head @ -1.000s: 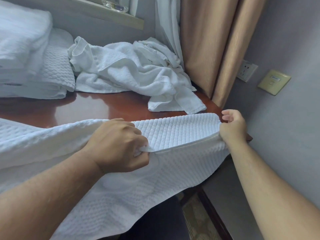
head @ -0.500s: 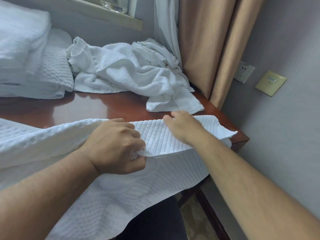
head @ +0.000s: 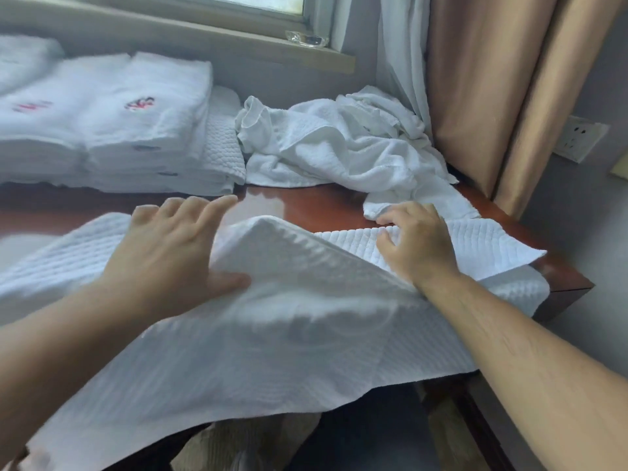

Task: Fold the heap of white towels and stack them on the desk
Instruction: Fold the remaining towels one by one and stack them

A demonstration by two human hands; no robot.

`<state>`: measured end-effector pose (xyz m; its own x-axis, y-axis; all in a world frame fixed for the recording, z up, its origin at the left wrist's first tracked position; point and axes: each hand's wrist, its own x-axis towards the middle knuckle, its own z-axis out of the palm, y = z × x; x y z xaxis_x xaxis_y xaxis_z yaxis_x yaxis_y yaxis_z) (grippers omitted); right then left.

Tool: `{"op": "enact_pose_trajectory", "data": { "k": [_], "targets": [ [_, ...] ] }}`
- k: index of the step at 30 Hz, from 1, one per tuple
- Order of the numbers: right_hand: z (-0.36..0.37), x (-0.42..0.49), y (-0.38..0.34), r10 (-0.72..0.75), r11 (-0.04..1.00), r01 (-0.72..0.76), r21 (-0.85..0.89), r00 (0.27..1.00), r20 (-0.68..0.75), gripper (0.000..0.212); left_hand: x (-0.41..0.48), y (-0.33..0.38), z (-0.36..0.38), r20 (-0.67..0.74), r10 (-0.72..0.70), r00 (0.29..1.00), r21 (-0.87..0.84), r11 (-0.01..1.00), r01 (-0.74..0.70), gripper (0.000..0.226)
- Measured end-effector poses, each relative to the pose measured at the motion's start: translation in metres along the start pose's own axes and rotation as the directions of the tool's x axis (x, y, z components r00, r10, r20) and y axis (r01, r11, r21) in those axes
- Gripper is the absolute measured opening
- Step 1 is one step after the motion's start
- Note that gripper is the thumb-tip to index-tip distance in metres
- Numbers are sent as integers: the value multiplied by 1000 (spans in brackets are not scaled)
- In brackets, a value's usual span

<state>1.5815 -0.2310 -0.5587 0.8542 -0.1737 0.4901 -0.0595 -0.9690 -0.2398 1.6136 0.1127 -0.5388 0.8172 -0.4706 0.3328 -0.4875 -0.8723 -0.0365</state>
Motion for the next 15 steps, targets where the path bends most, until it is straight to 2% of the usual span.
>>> {"op": "enact_pose_trajectory", "data": {
  "k": [1,2,4,5,7,9,15],
  "targets": [
    [0,-3,-16,-44,994,46,103,999,-14,15,-9,-14,0,92,-89,992,-23,996,91,111],
    [0,-4,-37,-44,976,32,214,998,51,15,-18,-26,0,173,-149,974,-37,987,157,114],
    [5,-9,-82,-58,935,-41,351,962,265,38,-35,-39,4,258,-186,948,-64,976,209,115],
    [9,-13,-100,-110,934,-12,357,941,319,49,-40,-42,7,261,-187,947,-81,973,215,115],
    [18,-20,-121,-215,939,100,328,916,338,58,-43,-45,10,226,-198,954,-100,969,224,113],
    [25,-24,-123,-262,928,137,348,902,343,59,-41,-49,15,190,-205,960,-105,968,227,112],
    [46,3,-121,-207,917,110,383,953,223,65,-10,-64,33,82,-210,974,-127,967,219,99]
  ]
}}
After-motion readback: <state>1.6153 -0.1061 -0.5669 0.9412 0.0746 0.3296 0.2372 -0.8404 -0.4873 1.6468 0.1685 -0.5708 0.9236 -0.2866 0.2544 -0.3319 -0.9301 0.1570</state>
